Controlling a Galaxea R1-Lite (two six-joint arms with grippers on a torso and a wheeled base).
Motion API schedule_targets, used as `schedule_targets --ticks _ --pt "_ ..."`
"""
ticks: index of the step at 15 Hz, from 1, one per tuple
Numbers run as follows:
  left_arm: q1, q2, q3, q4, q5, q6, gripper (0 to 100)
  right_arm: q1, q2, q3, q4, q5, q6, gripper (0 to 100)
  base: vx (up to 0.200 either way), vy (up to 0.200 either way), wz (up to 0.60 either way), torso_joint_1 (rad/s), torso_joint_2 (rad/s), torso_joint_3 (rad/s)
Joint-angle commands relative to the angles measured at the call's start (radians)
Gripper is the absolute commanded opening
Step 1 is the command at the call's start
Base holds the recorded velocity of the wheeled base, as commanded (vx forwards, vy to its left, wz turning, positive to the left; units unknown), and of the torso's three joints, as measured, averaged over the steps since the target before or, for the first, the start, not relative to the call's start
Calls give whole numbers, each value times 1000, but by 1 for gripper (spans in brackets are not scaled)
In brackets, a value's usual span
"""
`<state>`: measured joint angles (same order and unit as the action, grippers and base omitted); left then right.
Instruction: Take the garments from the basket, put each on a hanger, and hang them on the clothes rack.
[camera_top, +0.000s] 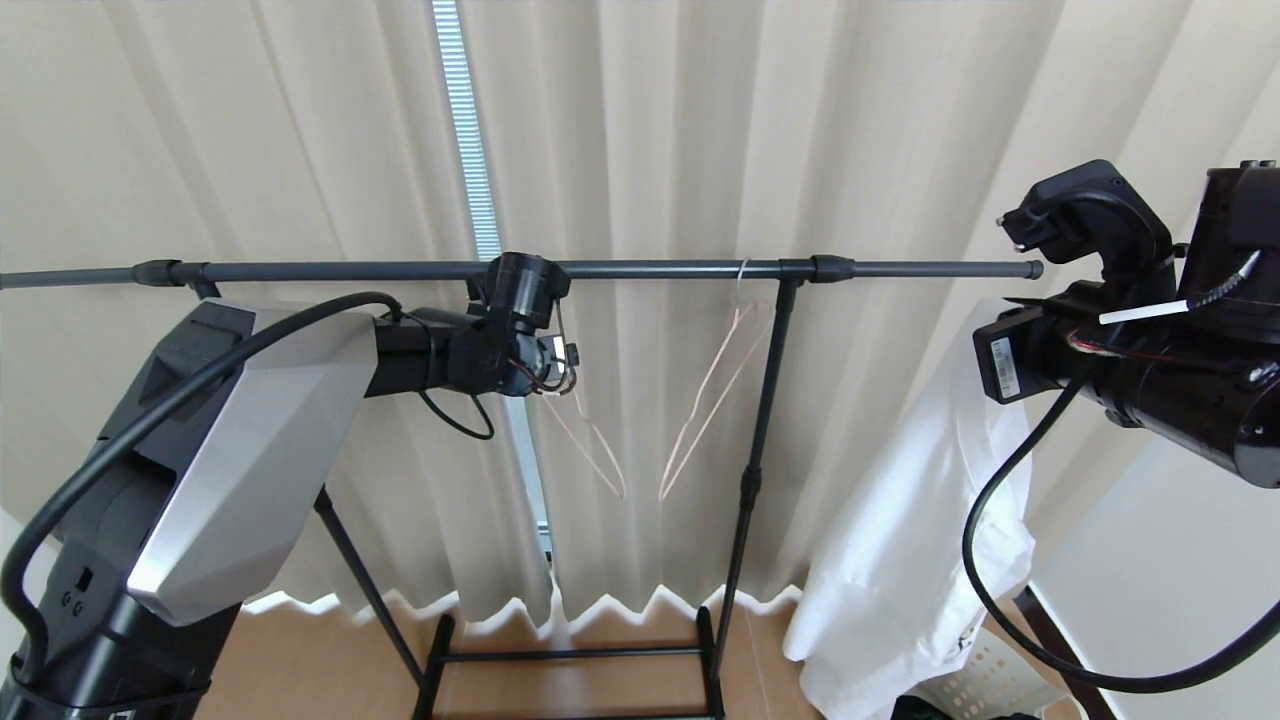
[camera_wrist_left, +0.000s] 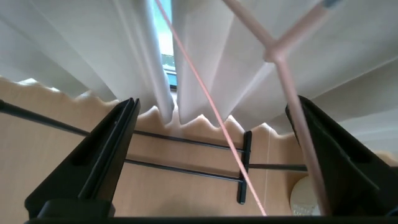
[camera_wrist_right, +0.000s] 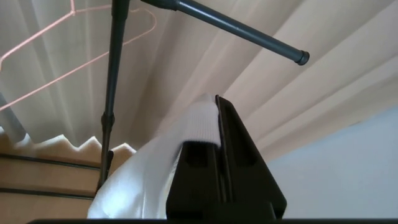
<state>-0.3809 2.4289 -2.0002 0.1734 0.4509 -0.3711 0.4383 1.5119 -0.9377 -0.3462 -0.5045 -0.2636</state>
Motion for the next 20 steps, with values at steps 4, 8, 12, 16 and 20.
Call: schedule_targets --ticks 4,8,12,16,20 --pt "0 -22 9 6 0 0 100 0 4 -1 -1 0 0 0 0 0 0 0 0 0" --pt "-67 -97 138 8 0 8 100 0 4 -1 -1 0 0 0 0 0 0 0 0 0" --pt "-147 -202 342 0 0 4 100 0 -2 -1 -1 0 0 0 0 0 0 0 0 0" --pt "-188 -203 431 -5 0 -29 100 0 -10 2 -1 0 0 0 0 0 0 0 0 0" --pt "-173 -154 414 -86 -1 -23 100 0 -10 7 -2 0 0 0 0 0 0 0 0 0"
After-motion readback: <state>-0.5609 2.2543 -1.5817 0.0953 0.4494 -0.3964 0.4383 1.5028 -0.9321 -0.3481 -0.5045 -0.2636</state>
